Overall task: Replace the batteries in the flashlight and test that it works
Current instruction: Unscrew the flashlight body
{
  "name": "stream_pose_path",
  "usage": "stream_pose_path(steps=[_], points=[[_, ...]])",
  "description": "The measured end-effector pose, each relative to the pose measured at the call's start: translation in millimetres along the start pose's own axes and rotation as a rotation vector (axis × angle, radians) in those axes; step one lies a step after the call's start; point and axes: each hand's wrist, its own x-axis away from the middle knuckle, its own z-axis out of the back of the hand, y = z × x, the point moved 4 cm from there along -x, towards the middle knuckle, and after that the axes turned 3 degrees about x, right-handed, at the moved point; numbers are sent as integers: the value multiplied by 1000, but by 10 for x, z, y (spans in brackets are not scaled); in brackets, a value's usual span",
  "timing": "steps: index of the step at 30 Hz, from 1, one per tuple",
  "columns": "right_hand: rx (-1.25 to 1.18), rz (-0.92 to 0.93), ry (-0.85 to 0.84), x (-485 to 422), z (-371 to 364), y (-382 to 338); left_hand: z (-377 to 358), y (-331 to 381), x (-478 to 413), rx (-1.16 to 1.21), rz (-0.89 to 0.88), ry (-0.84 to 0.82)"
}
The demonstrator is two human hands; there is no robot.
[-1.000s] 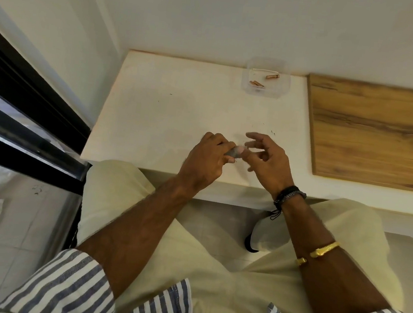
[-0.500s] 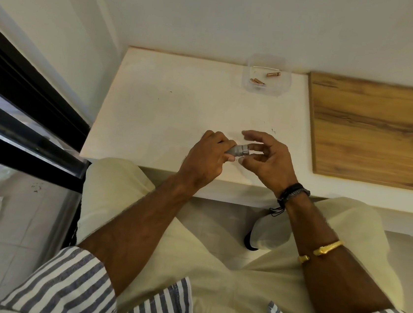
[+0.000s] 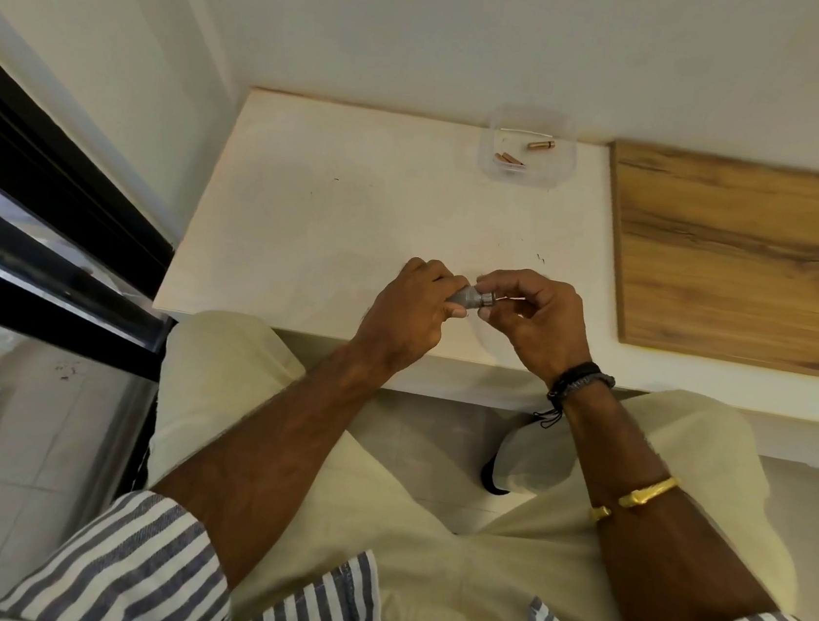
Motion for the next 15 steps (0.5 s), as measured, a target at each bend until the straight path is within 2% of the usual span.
stream_pose_path(steps=[2,7,15], points=[[-20,5,-7,-8,13,-3,-1,-1,-5,0,1,2],[-35,-119,11,-29,-13,56,9,-32,-9,11,3,21],[0,-63,33,-29,24,80,-9,-104,-14,17,9,38]])
